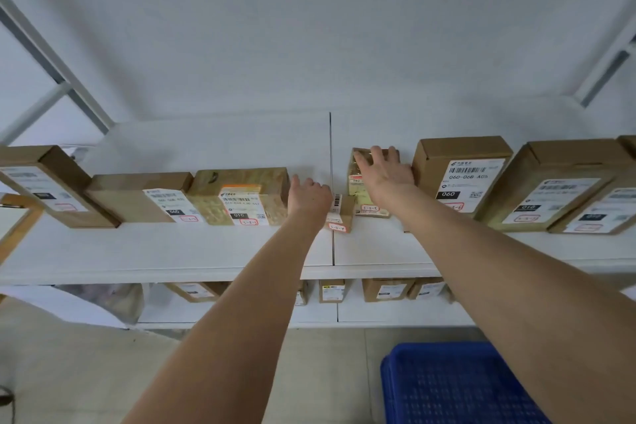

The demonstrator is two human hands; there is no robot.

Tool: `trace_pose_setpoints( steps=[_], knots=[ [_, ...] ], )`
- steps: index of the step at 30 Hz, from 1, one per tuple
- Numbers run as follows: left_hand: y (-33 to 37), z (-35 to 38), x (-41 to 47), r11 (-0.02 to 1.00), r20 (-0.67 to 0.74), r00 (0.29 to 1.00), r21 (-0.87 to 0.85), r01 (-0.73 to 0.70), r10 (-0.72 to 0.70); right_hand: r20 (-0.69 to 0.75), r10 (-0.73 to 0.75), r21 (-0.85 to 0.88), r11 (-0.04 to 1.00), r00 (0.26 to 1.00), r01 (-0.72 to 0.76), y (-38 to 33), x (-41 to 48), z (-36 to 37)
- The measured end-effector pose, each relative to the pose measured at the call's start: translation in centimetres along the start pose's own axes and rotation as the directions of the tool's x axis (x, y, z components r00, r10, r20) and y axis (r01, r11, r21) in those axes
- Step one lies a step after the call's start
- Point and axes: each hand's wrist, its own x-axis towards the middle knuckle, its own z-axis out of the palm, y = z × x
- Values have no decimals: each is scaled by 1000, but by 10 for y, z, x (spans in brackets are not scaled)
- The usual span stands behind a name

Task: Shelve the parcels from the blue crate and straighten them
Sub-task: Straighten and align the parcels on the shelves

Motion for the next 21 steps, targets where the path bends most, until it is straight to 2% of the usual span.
trace_pose_setpoints(
  steps=[12, 16, 21],
  knots=[
    [-1, 1, 14, 992, 46, 992, 55, 111, -114, -64, 41, -53, 998, 997, -45, -2, 9, 6],
    [-4, 1, 14, 987, 38, 989, 79, 141, -144, -93, 39, -5, 999, 995, -39, -6, 10, 7],
    [4, 1, 9, 995, -35, 997, -70, 72, -74, -149, 11, 46, 999, 989, -4, -9, 5, 9]
  ],
)
